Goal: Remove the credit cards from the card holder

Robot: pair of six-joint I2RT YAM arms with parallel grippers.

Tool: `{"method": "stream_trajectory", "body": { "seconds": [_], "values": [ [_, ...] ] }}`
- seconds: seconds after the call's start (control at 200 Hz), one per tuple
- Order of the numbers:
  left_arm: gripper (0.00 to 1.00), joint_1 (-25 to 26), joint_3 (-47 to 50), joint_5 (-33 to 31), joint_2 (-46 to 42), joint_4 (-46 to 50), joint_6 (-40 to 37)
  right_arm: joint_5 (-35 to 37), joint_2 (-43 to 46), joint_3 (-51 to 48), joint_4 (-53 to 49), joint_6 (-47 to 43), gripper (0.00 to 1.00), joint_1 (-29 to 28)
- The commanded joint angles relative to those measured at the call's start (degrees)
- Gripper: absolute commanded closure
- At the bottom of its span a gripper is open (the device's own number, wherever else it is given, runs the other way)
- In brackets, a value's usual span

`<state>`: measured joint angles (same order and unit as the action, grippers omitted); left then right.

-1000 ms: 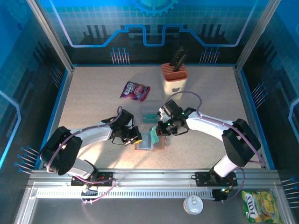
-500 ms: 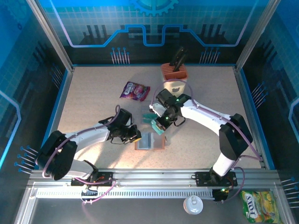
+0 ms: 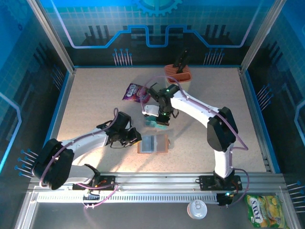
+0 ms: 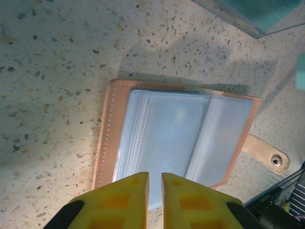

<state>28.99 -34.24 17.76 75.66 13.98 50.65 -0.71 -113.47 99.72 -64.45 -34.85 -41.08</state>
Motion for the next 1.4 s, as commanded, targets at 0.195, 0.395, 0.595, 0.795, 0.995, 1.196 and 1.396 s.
{"method": "stream_trajectory", "body": {
  "seconds": [0.195,0.395,0.595,0.795,0.995,1.196,1.396],
  "values": [
    [0.84,-0.8,1.3,-1.0,-2.4,2.4,0.0,-0.4,-11.0,18.8,-13.2,-8.4,1.0,1.4],
    [0.84,-1.1,1.3,-1.1,-2.9,3.0,0.1,-1.0,-16.2,27.7,-17.6,-9.5,1.0,2.5],
    [0.84,-1.2,1.4,-1.5,-3.4,3.9,0.1,-1.6,-18.8,30.7,-18.5,-10.6,1.0,3.5],
    [0.84,-1.3,2.1,-1.5,-3.5,3.5,0.6,-3.3,-21.3,30.9,-18.5,-10.9,1.0,3.7],
    [0.84,-1.3,2.6,-1.5,-3.9,3.6,0.8,-4.5,-22.8,30.8,-16.7,-10.5,1.0,3.6],
    [0.83,-1.4,2.8,-1.2,-3.5,3.1,0.9,-3.2,-22.4,30.7,-15.8,-9.6,0.84,3.7],
    [0.83,-1.4,2.6,-0.5,-2.9,2.4,0.7,-4.0,-17.4,28.3,-13.5,-7.1,0.79,3.7]
  ]
}}
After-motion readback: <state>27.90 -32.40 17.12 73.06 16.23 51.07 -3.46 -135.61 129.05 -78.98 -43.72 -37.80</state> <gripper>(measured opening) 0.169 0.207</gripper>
